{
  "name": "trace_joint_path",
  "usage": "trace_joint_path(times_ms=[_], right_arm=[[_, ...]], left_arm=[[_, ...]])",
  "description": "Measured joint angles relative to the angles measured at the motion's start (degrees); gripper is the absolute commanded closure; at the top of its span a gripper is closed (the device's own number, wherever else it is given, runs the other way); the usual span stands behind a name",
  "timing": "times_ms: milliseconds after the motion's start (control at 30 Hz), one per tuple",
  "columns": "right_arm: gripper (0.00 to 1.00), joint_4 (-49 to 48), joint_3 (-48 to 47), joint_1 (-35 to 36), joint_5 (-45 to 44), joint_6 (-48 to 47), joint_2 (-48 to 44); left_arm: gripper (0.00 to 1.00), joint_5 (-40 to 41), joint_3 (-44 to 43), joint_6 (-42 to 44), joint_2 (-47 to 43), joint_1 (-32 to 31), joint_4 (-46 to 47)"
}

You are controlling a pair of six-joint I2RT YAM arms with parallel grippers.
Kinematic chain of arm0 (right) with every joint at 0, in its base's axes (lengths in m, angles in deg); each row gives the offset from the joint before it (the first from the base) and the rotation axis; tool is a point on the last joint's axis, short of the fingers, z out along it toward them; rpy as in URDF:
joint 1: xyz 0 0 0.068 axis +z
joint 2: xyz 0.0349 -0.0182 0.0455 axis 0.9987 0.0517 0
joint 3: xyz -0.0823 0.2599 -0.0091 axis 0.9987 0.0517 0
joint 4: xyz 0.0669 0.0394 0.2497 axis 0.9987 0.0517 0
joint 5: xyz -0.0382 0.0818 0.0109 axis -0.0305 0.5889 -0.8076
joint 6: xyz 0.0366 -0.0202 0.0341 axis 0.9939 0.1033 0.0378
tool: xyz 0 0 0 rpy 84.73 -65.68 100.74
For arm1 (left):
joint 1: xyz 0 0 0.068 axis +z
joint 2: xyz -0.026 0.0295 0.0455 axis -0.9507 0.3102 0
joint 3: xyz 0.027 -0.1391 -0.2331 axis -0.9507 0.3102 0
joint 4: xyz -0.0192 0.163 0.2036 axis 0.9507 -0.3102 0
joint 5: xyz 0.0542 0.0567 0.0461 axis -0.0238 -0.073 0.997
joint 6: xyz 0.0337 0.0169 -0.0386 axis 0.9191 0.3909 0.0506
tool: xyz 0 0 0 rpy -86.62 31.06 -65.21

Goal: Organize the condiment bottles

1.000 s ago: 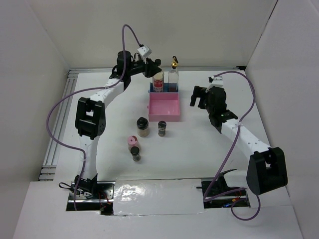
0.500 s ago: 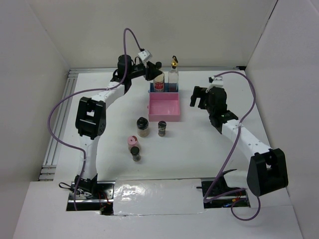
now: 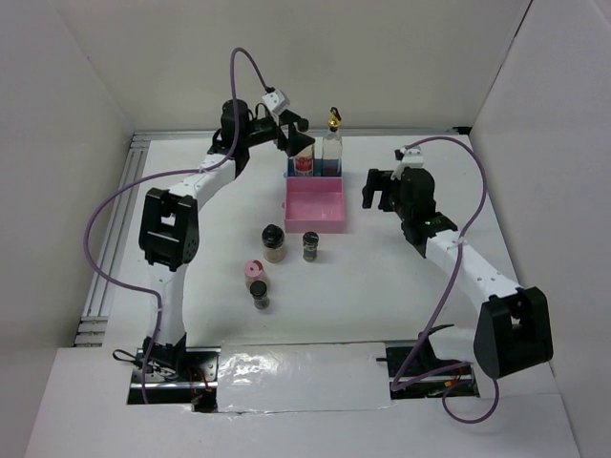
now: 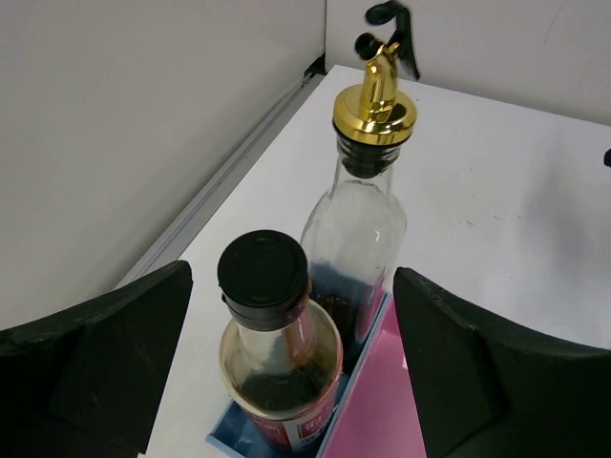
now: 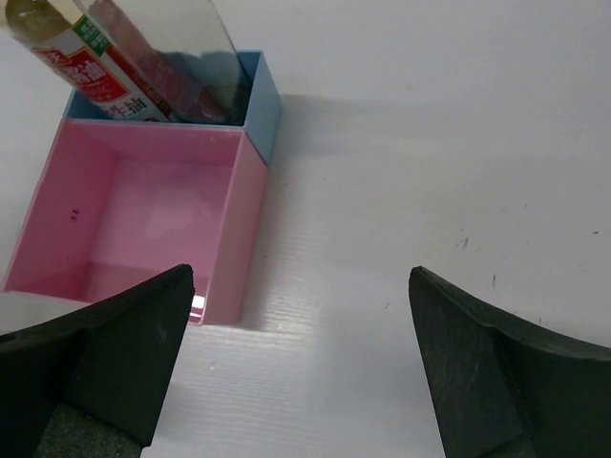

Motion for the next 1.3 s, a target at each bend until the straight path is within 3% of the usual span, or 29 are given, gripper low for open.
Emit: trace_joint_path(times_ms=[200,400,467,533,567,600,633,700,733,767,1033,1133,1233,1300], right_arm=[[0.0,5.11,-1.49,0.74,5.05,-3.5,-0.15],[0.03,10.27,-3.45,4.24,8.96,-6.58,-2.95],[0.31,11.32,-4.39,5.79,11.15,-7.8,-4.09],[0.47,12.9,-6.58,7.76,13.94,-9.33,-4.15],[0.4,13.64,-7.93,8.98,15.21,-9.75,-3.69],[0.25,14.45,-9.6,10.32,16.48,-9.99,-3.1],[0.0,15.37,-11.65,12.15,17.66,-10.45,-2.01],[0.0,16.15,-14.19,14.97,18.32,-10.51,-0.09],[0.0,16.61,-15.37,16.79,18.05,-10.56,1.11],[0.0,17.57,-16.79,19.98,16.94,-9.77,3.43],[0.01,24.59,-19.56,32.24,2.6,-3.91,12.28],[0.1,26.14,-21.22,36.2,-0.94,-3.87,14.56],[0.3,26.01,-22.95,41.4,-2.8,-5.03,15.52],[0.26,25.33,-23.63,45.18,-3.43,-5.95,15.69]], left_arm=[[0.01,0.48,4.44,0.22,-6.34,0.0,-2.75],[0.0,2.29,16.35,4.42,-21.84,0.0,-9.25],[0.01,3.67,19.5,5.55,-27.96,0.04,-12.63],[0.04,6.05,23.08,6.01,-34.93,0.22,-16.06],[0.07,6.97,24.72,5.99,-38.56,0.39,-17.94],[0.12,8.02,26.51,5.79,-42.18,0.63,-19.8],[0.22,9.01,28.61,5.64,-46.16,1.14,-21.79],[0.27,10.69,32.41,4.81,-52.54,2.54,-25.24],[0.25,11.54,34.64,4.07,-55.63,3.23,-27.02],[0.17,12.94,37.42,3.54,-58.93,4.07,-29.42],[0.07,24.2,54.9,0.09,-74.64,8.41,-41.16],[0.08,27.19,58.29,-0.52,-77.85,10.56,-43.3],[0.09,28.79,60.89,-1.2,-81.13,12.83,-44.15],[0.1,29.24,62.12,-2.03,-82.95,14.43,-44.17]])
